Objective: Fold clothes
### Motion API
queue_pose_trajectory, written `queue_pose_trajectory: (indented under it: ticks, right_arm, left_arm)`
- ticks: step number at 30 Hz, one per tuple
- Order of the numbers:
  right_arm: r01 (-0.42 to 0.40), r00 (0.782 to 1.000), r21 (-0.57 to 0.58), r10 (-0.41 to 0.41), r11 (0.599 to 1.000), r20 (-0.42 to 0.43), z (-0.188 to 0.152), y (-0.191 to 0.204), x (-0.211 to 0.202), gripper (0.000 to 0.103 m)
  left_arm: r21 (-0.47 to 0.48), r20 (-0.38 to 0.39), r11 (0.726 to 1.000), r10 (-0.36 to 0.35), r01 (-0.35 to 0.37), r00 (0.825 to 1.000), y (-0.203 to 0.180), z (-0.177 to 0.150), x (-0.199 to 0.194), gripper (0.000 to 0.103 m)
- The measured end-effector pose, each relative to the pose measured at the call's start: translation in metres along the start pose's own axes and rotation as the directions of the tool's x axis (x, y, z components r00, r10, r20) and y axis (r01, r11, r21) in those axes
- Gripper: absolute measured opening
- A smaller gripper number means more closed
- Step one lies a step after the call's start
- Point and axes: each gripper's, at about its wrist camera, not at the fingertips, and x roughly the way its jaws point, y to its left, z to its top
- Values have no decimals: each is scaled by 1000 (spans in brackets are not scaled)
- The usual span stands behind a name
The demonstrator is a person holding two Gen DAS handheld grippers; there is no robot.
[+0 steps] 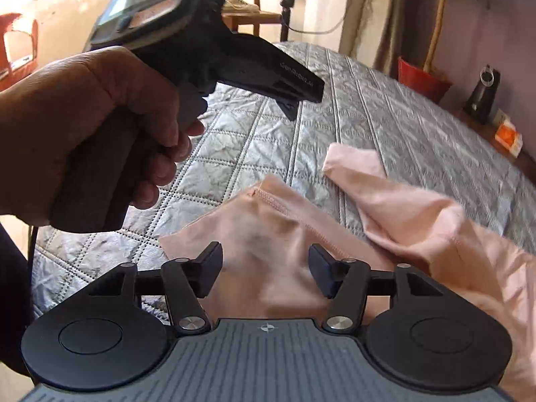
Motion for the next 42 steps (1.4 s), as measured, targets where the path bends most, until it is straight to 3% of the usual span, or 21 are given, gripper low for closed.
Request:
queue_pose_trajectory:
  ticks: [2,5,6,8,10,12,16,20,24,26,27,28,31,33,37,41,42]
  right_arm:
    - [-70,997,-18,69,997,-19,-11,4,-8,60]
    - [-187,982,60,188,981,-26,-16,-13,-31,56]
    - [-171,985,111,173,979,-4,-17,-27,-41,58]
    - [-34,998,261,18,965,67,-18,-71,-66,87]
    - [97,982,427,-157,899,106,-20,-133,-89,87]
    - [189,956,550,-281,813,87,-21,-194,-103,85]
    - [313,931,625,-362,715,-52,-25,-293,-100,76]
    - [330,932,661,-345,674,-113,-35,-341,-80,67]
    - [307,948,667,-281,678,-151,-45,-355,-51,64]
    - [307,949,659,-275,686,-156,-48,-352,-41,55]
    - [317,945,647,-290,693,-152,-48,-350,-39,48]
    - [313,946,643,-293,699,-141,-49,-349,-38,23]
    - [294,946,644,-310,706,-93,-48,-344,-46,21]
    - [265,945,646,-327,715,-26,-46,-336,-62,3]
    - [228,909,627,-394,745,137,-47,-300,-108,3]
    - [278,821,536,-487,797,299,-64,-245,-159,3]
    - [303,817,522,-500,797,289,-70,-233,-164,3]
  left_arm:
    - [5,-8,1000,-4,4,1000,-2,0,2,102]
    - [31,-22,999,-20,21,1000,-6,-2,4,102]
    - [40,-27,999,-25,26,999,-8,-2,5,102]
    - [46,-33,999,-28,29,999,-9,-3,7,102]
    - [41,-35,999,-29,30,999,-9,-3,7,102]
    - [46,-35,998,-28,30,999,-11,-4,8,102]
    - [61,-35,998,-22,24,999,-15,-5,10,102]
    - [73,-31,997,-12,14,999,-19,-5,13,102]
    - [91,-28,996,-5,8,1000,-24,-5,16,102]
    - [101,-25,995,-2,5,1000,-26,-6,17,102]
    - [107,-26,994,0,3,1000,-27,-6,17,102]
    - [110,-27,994,1,2,1000,-28,-7,17,102]
    - [119,-27,993,1,2,1000,-29,-9,16,102]
    - [121,-30,993,1,3,1000,-31,-10,16,102]
    - [126,-29,992,-2,6,1000,-33,-11,16,102]
    - [116,-28,993,-7,10,1000,-31,-11,14,102]
    - [118,-27,993,-10,13,1000,-31,-11,13,102]
